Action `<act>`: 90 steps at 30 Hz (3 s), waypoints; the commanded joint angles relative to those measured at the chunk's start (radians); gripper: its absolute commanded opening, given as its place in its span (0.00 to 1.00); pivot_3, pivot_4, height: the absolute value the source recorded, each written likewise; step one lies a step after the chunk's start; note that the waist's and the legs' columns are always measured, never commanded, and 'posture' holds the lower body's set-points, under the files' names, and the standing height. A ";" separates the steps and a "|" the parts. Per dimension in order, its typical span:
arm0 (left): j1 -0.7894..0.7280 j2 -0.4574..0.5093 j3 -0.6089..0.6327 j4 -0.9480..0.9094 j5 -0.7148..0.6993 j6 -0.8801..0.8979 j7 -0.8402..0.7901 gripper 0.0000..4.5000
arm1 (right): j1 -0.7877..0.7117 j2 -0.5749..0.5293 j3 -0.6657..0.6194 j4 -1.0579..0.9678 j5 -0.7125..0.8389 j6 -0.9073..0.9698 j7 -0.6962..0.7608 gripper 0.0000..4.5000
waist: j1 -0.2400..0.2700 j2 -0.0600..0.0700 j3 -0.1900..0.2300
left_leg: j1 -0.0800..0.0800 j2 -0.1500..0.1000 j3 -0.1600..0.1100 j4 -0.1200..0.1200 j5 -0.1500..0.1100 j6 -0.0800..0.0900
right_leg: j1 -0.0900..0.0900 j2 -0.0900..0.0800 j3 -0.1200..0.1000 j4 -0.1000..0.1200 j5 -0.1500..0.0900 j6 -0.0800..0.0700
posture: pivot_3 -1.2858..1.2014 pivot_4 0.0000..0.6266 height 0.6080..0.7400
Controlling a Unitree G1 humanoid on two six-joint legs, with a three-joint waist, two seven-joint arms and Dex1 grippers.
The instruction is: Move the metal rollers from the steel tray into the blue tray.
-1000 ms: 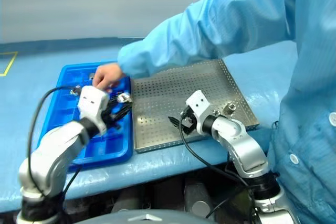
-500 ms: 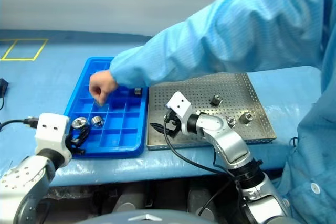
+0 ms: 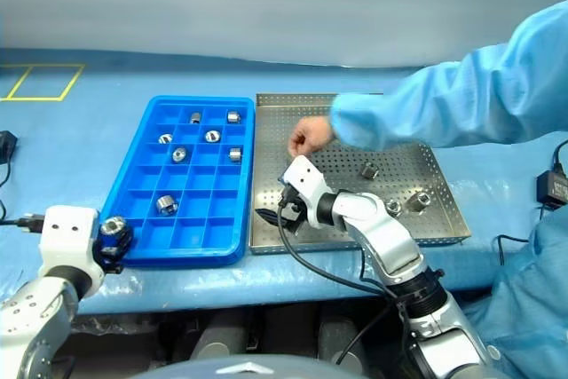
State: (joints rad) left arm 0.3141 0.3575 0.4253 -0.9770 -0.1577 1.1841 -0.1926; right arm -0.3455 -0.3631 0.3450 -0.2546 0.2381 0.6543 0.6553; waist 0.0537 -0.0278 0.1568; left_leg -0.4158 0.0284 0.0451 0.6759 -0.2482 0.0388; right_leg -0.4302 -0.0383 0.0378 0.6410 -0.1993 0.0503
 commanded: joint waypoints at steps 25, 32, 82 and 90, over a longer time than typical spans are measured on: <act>-0.808 -0.044 -0.607 0.921 -0.055 -0.527 -0.358 0.88 | 0.166 -0.079 -0.162 -0.309 -0.012 0.117 -0.182 1.00 | -0.091 0.000 0.000 | -0.003 -0.003 0.002 0.000 0.000 0.001 | 0.002 0.003 0.000 -0.001 0.001 0.000 | 0.45 0.24 1.00; -0.941 -0.107 -0.667 1.130 0.020 -0.506 -0.326 0.88 | 0.233 -0.062 -0.173 -0.363 -0.015 0.120 -0.241 1.00 | -0.141 0.000 0.000 | -0.003 -0.003 0.002 0.000 0.000 0.002 | 0.002 0.005 0.003 0.000 0.001 0.002 | 0.42 0.24 1.00; -0.759 -0.071 -0.399 0.787 -0.105 -0.341 -0.313 0.42 | 0.137 -0.042 -0.113 -0.227 -0.001 0.063 -0.164 1.00 | -0.170 0.001 0.000 | -0.001 0.000 0.004 0.001 0.000 0.001 | 0.001 0.009 0.011 0.003 0.005 0.009 | 0.48 0.24 1.00; -0.561 0.054 -0.208 0.507 -0.150 -0.222 -0.240 0.42 | 0.080 -0.014 -0.108 -0.182 0.117 -0.028 0.021 1.00 | -0.125 0.001 0.000 | 0.000 0.000 0.003 0.000 0.000 0.001 | 0.001 0.009 0.011 0.003 0.005 0.009 | 0.52 0.24 1.00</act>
State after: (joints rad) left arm -0.2504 0.3977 0.1784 -0.3875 -0.2962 0.9506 -0.4547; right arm -0.2459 -0.3816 0.2404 -0.4202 0.3230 0.6597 0.6408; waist -0.0709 -0.0272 0.1567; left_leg -0.4160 0.0286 0.0479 0.6760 -0.2478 0.0396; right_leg -0.4288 -0.0291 0.0482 0.6434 -0.1945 0.0589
